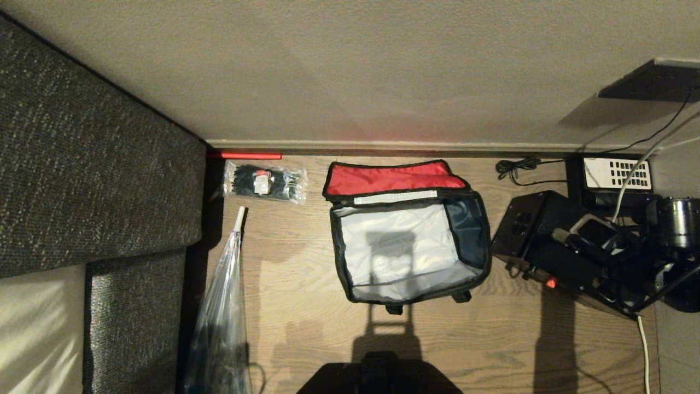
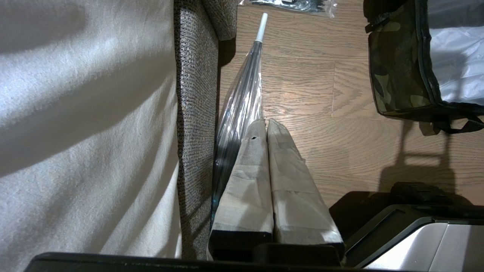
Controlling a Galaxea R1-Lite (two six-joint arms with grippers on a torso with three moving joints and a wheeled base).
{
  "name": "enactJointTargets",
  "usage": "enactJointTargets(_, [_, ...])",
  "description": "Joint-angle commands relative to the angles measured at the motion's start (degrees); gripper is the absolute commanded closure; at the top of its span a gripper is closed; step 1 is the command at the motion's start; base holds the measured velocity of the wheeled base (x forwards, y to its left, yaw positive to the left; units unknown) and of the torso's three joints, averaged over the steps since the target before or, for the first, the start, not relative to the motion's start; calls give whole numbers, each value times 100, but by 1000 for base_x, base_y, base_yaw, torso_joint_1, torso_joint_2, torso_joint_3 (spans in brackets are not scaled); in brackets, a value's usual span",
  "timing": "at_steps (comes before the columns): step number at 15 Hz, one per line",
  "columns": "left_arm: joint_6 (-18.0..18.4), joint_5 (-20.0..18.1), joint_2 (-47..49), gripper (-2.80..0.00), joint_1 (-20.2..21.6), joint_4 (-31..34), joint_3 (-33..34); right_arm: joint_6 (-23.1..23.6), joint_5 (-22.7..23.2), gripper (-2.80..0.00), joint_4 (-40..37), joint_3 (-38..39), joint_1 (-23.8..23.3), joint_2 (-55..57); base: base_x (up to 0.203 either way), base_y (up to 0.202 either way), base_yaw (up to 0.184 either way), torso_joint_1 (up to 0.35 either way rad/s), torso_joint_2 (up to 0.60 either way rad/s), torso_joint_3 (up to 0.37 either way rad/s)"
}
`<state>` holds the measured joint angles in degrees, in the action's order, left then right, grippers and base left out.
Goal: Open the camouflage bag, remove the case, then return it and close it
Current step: Grip the handle again
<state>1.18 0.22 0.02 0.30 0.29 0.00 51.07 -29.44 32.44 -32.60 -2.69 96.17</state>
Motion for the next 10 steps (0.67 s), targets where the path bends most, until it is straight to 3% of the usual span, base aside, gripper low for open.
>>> enactJointTargets(1, [5, 4, -11, 0, 2, 1, 18, 1044, -26, -280, 1173, 546, -241, 53, 0, 0, 0, 0, 0, 0])
enactJointTargets(3, [2, 4, -11, 0, -4, 2, 18, 1540, -13, -280, 1865, 954, -272, 48, 0, 0, 0, 0, 0, 0])
enactJointTargets(5, [-4, 4, -11, 0, 3, -3, 18, 1895, 2, -280, 1959, 1079, -283, 26, 0, 0, 0, 0, 0, 0])
enactJointTargets(10, [-4, 4, -11, 0, -2, -3, 18, 1662, 27, -280, 2151, 1286, -335, 373, 0, 0, 0, 0, 0, 0])
